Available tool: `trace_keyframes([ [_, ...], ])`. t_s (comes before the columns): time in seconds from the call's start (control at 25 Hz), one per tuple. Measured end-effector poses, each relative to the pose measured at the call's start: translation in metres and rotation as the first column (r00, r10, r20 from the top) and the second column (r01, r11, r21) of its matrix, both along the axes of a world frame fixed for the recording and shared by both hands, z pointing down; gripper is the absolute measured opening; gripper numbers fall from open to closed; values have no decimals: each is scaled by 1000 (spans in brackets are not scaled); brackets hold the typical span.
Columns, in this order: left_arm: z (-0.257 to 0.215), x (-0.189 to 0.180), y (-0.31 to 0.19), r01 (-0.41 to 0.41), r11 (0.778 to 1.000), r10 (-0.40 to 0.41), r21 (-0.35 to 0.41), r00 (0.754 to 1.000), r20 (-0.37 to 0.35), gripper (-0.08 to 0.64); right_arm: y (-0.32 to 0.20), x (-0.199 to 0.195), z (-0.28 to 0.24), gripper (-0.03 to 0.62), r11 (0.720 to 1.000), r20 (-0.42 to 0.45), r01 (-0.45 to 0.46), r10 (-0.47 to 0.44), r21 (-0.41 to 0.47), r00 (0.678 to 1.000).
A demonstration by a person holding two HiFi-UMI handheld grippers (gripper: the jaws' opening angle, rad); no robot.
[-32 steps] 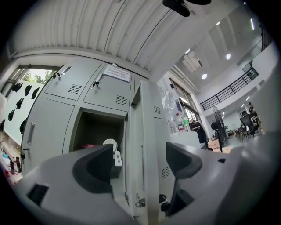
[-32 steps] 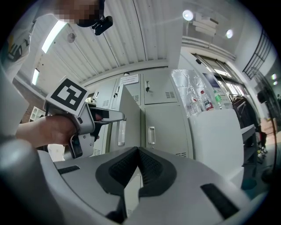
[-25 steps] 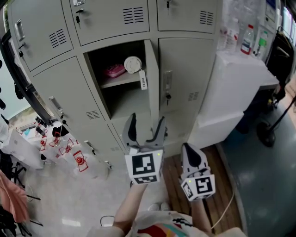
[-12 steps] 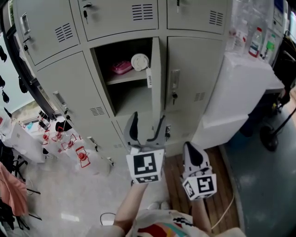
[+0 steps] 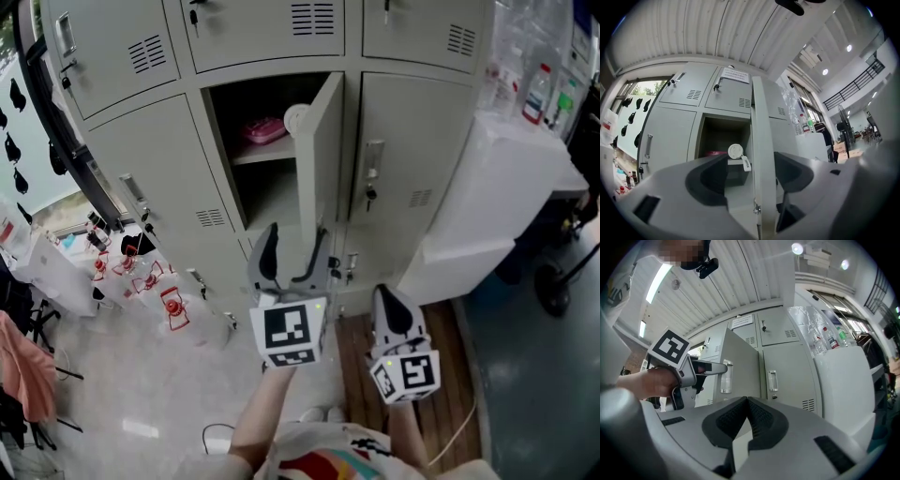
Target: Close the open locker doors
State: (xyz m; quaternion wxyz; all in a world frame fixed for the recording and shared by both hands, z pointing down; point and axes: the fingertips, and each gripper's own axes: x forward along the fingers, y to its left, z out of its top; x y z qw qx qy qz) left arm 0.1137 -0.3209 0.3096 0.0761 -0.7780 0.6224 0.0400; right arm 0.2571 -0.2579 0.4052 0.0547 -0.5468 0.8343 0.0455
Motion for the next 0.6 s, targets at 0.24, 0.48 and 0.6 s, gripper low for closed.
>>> trace_keyframes([
  [0.24, 2, -11, -1, 31, 999, -31, -10, 999, 11, 214, -5, -8, -1, 6, 1000, 4, 16, -16, 5, 1000],
  [0.48, 5, -23, -5, 63, 998, -62, -10, 997, 45, 164, -8, -13, -4, 6, 1000, -6, 23, -23, 10, 1000],
  [0.6, 6, -24, -5, 56, 998, -56, -7, 998, 27, 147, -8, -14, -4, 6, 1000, -6, 21, -21, 11, 1000],
])
